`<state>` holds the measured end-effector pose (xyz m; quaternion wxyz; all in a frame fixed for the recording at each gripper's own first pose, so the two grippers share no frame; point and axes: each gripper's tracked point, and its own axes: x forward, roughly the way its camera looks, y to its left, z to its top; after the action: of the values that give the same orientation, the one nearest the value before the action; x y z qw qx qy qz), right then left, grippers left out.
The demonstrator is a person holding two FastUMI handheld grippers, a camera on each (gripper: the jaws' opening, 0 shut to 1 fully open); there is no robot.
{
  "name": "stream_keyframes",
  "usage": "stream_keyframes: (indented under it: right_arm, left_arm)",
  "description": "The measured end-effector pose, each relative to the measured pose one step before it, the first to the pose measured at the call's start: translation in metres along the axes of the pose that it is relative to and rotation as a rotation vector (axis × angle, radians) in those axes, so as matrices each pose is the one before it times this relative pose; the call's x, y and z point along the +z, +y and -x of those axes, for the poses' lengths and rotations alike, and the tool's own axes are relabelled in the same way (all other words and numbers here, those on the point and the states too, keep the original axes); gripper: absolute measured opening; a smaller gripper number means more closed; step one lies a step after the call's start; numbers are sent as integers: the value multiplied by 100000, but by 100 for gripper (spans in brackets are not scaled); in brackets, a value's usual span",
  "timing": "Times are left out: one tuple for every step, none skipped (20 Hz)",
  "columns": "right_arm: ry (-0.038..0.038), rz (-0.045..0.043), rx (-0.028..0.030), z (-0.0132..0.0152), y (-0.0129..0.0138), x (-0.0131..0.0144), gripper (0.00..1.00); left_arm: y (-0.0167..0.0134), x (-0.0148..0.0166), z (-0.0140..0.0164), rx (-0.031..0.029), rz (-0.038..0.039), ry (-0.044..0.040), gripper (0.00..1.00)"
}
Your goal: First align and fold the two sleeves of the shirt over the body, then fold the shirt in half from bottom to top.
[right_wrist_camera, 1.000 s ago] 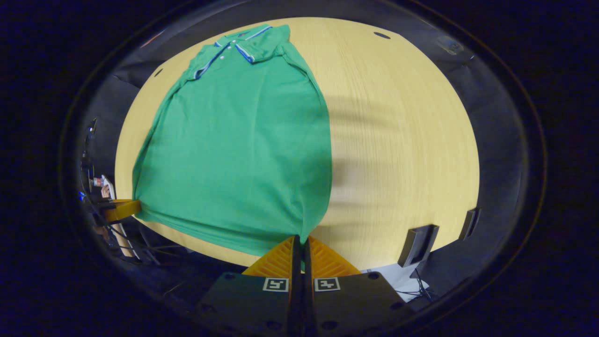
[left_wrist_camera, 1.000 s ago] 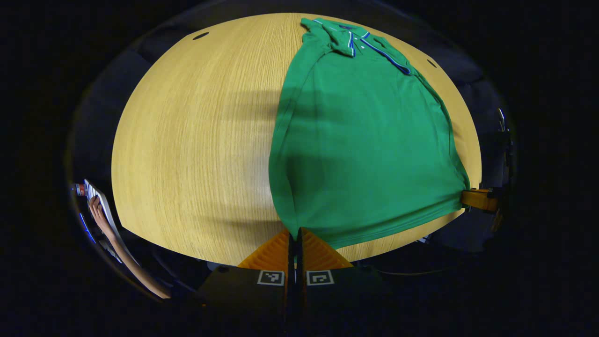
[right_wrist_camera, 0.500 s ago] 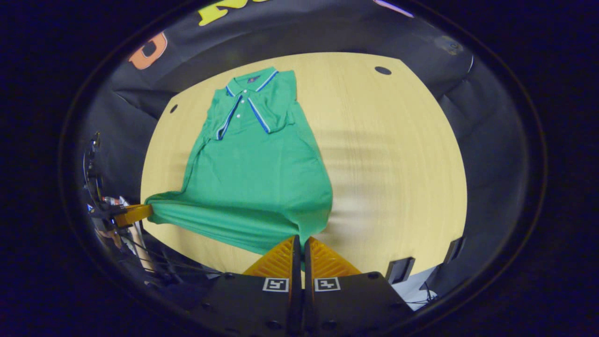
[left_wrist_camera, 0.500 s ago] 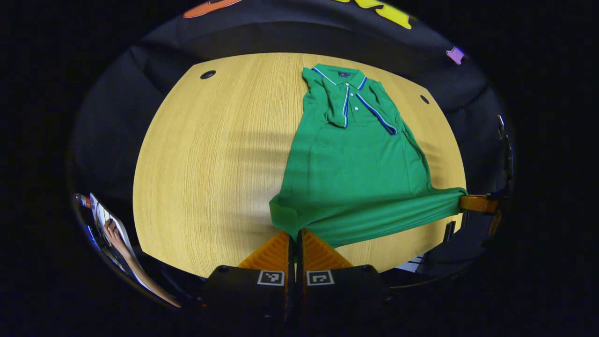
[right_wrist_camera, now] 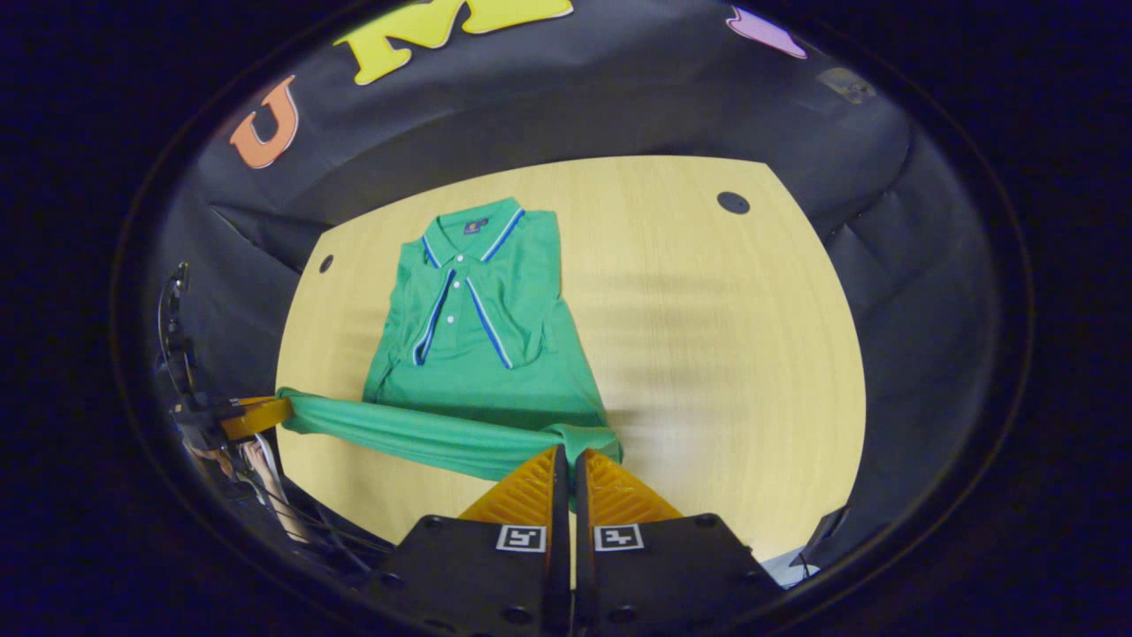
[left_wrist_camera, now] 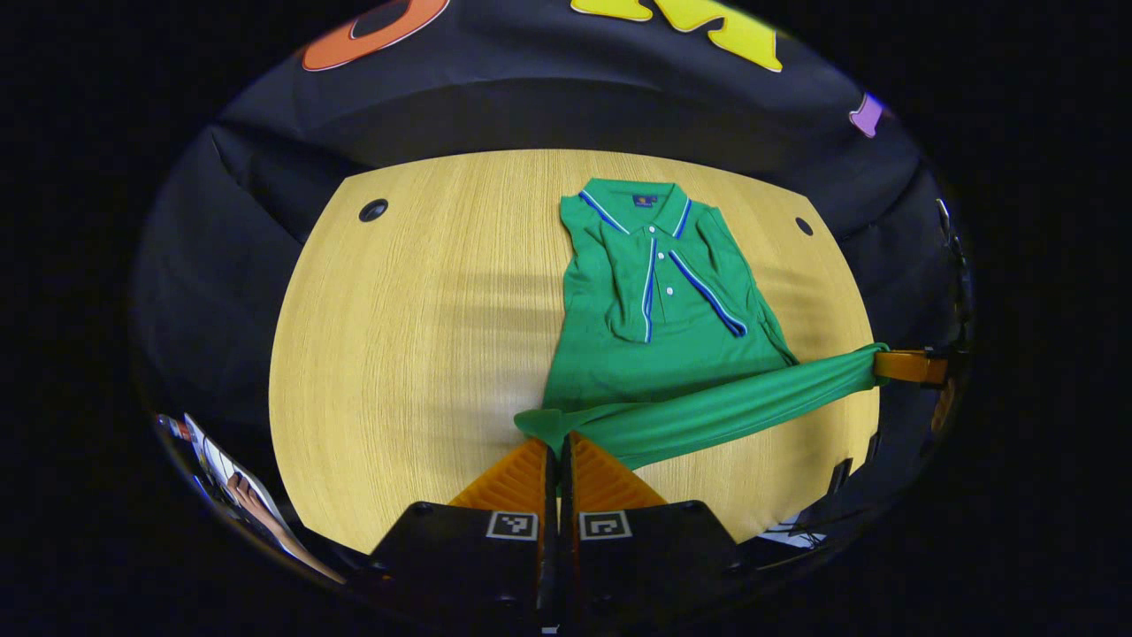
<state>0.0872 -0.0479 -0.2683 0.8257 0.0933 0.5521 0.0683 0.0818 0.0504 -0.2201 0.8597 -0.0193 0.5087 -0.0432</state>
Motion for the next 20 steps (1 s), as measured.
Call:
stream_keyframes:
  right_arm:
    - [-788, 513, -576, -411, 15, 944, 6]
    - [-688, 700, -656, -547, 42, 1064, 5]
    - [-632, 567, -317, -583, 206, 980, 5]
    - [-674, 430, -449, -568, 142, 1132, 5]
    - [-602, 394, -296, -644, 70, 1034, 5]
    - [-685, 131, 60, -652, 153, 1136, 2]
    - [-820, -750, 142, -570, 64, 1217, 5]
    - [-1113, -826, 172, -617, 31, 1369, 2]
    - [-1439, -681, 370, -636, 142, 1341, 6]
    - [-1766, -553, 246, -677, 60, 1372, 5]
    - [-2028, -999, 395, -835, -3, 1389, 5]
    - [-1623, -918, 352, -703, 104, 1180, 5]
    - [-1715, -326, -140, -837, 67, 1087, 5]
    - [-1724, 383, -513, -1031, 20, 1032, 5]
    - [-1646, 752, -729, -969, 8, 878, 5]
    - [-1955, 1092, -912, -1023, -29, 1009, 5]
    - [-1686, 852, -695, -955, 40, 691, 5]
    - [-2580, 336, -1213, -1197, -135, 1045, 5]
    - [-1806, 419, -914, -951, -22, 659, 5]
    - [-2652, 496, -463, -1411, -62, 922, 2]
  left_arm:
    - [22, 1042, -503, 176, 204, -448, 3]
    - [104, 1095, -405, 290, -257, -705, 3]
    - [201, 1075, -527, 617, -540, -750, 3]
    - [125, 1150, -470, 402, -756, -683, 3]
    - [139, 1044, -699, 787, -680, -737, 3]
    - [126, 1208, -668, 689, -846, -945, 3]
    - [369, 1219, -409, 730, -900, -1141, 3]
    - [334, 1298, -514, 702, -382, -1551, 3]
    - [255, 1461, -540, 311, 207, -2213, 3]
    - [283, 1422, -700, 176, -276, -1906, 3]
    - [239, 1110, -835, 374, 96, -1968, 3]
    - [209, 1106, -1057, 686, 485, -1605, 3]
    - [144, 1138, -1101, 161, 167, -1180, 3]
    - [167, 992, -982, 557, -89, -1247, 3]
    - [48, 1087, -1017, 428, -290, -1856, 3]
    - [74, 1064, -1048, 557, -402, -1715, 3]
    - [99, 846, -1015, 869, -495, -1665, 3]
    - [12, 727, -1036, 332, -264, -1556, 3]
    - [20, 508, -1167, 675, -281, -1166, 3]
    - [19, 396, -1166, 248, -209, -706, 3]
